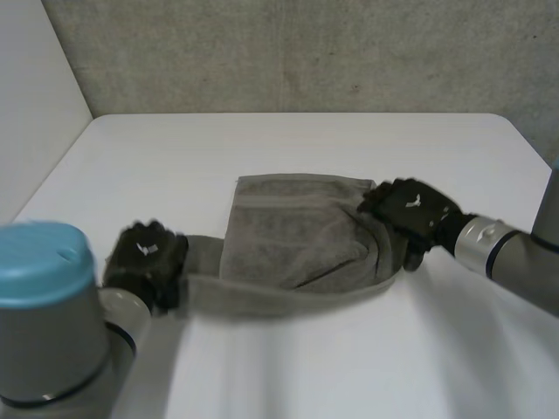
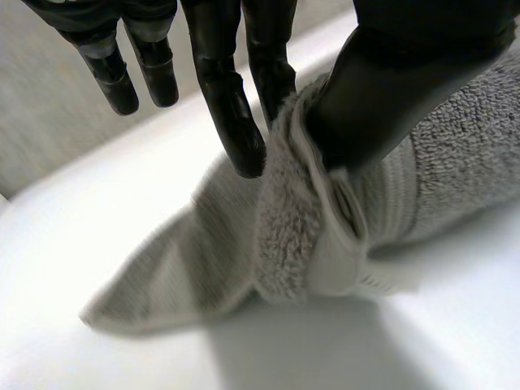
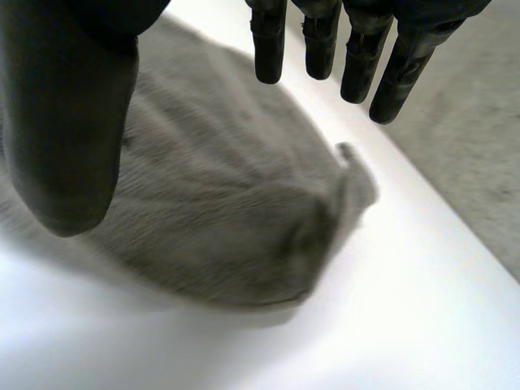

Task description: Fold the towel.

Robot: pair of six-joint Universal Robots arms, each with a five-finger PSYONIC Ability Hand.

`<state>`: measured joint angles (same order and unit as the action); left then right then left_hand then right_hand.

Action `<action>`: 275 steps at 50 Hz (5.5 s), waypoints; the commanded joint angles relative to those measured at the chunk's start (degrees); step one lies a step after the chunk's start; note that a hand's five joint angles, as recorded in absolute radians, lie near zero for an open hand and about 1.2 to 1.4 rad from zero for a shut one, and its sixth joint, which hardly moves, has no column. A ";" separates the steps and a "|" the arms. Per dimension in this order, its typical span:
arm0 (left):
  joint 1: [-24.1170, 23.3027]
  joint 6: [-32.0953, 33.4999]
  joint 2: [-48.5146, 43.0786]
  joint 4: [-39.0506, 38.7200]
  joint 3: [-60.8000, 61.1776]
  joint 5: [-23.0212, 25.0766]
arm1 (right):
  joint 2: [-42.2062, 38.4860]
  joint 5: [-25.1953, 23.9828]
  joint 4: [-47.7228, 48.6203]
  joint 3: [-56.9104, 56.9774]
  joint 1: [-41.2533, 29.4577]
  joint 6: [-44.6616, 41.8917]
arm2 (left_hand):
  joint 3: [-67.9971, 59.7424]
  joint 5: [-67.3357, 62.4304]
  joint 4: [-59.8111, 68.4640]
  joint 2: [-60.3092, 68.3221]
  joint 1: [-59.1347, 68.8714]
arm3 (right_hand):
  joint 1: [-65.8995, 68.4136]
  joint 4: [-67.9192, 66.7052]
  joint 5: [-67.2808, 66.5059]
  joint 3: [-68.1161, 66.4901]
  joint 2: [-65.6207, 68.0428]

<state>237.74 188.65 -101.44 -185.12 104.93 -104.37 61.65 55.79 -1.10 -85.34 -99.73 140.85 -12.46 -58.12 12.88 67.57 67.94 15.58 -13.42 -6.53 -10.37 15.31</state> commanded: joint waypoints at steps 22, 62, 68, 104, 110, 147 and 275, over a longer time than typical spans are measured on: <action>12.12 -0.12 4.24 6.87 -2.01 9.62 | -17.17 -7.71 0.84 22.67 2.79 -17.61 | 2.46 -0.13 -2.88 0.68 0.31 | 4.42 3.42 -3.48 0.37 4.70; 15.91 -0.91 4.67 8.02 -1.13 13.31 | -22.01 -11.93 3.21 28.12 9.38 9.00 | 2.46 0.88 -2.88 -0.33 -0.71 | 13.17 3.42 -12.23 0.37 13.45; 16.08 -0.82 5.29 8.02 -1.57 13.31 | -23.15 -11.58 3.39 29.61 9.12 11.29 | 2.46 0.88 -2.88 -0.33 -0.71 | 13.34 3.42 -12.40 0.37 13.62; 18.02 -0.82 5.64 7.93 -1.13 13.49 | -32.03 -10.09 3.03 35.59 8.68 11.11 | 2.46 0.88 -2.88 -0.33 -0.71 | 19.39 3.42 -18.45 0.37 19.67; 17.93 -0.91 5.47 7.93 -1.04 13.49 | -32.21 -10.09 3.21 35.68 8.59 11.02 | 2.46 1.05 -2.88 -0.50 -0.87 | 30.83 3.42 -29.89 0.37 31.11; 17.75 -1.79 5.47 7.93 -0.16 13.66 | -30.18 -10.26 2.86 34.27 10.17 10.15 | 2.46 0.88 -2.88 -0.33 -0.71 | 19.56 3.42 -18.62 0.37 19.84; 17.40 -1.79 4.76 7.05 0.80 14.19 | -35.02 -9.38 2.68 38.58 8.33 9.62 | 2.46 1.05 -2.88 -0.50 -0.87 | 63.30 3.42 -62.35 0.37 63.57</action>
<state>255.25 186.86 -96.50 -178.03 105.66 -90.53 26.36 46.82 1.65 -46.74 -91.10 150.53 -12.46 -58.15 12.88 67.84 68.07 70.97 -13.42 -56.23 -10.37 70.64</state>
